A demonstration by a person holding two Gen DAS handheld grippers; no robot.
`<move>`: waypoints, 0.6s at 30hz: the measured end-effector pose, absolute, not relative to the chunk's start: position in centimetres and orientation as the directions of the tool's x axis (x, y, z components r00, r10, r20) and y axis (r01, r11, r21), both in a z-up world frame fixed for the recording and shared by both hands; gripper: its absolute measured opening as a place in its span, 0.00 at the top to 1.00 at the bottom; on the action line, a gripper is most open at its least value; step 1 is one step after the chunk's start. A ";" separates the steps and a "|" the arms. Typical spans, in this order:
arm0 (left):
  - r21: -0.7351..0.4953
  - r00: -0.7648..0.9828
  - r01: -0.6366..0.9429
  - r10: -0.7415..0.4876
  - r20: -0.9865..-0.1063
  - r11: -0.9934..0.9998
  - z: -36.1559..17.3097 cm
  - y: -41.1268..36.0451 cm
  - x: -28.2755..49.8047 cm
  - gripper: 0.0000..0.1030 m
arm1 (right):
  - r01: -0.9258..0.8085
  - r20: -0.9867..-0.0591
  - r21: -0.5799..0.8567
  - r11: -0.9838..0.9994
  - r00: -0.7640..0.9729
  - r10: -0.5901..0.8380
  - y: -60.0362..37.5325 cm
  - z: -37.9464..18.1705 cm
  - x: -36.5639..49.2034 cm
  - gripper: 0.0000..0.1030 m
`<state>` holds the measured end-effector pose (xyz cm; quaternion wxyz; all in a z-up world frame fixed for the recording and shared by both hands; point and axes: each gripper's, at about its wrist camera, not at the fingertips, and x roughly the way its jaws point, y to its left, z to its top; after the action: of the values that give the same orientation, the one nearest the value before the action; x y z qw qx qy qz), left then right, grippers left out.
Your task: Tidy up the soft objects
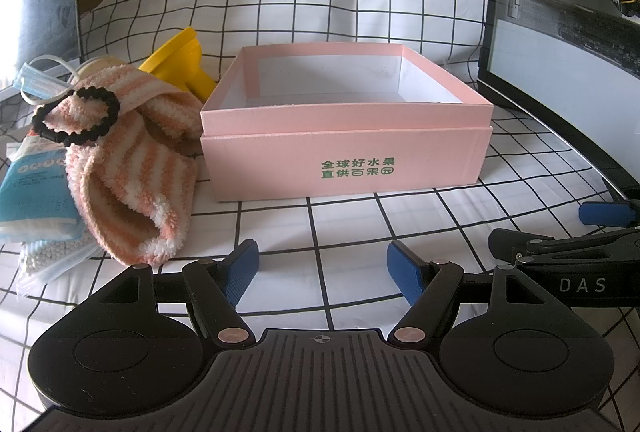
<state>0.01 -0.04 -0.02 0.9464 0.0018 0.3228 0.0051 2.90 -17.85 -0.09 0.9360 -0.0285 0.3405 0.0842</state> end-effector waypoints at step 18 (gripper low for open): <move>0.011 0.792 -0.009 0.014 -0.611 1.000 0.0 -0.1 0.0 0.25 | -0.177 -0.642 0.004 0.984 0.754 0.138 -17.8 -0.1 2.9 0.00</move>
<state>0.01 -0.06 -0.03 0.9464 0.0037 0.3228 0.0062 2.91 -17.84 -0.14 0.9360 -0.0285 0.3405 0.0842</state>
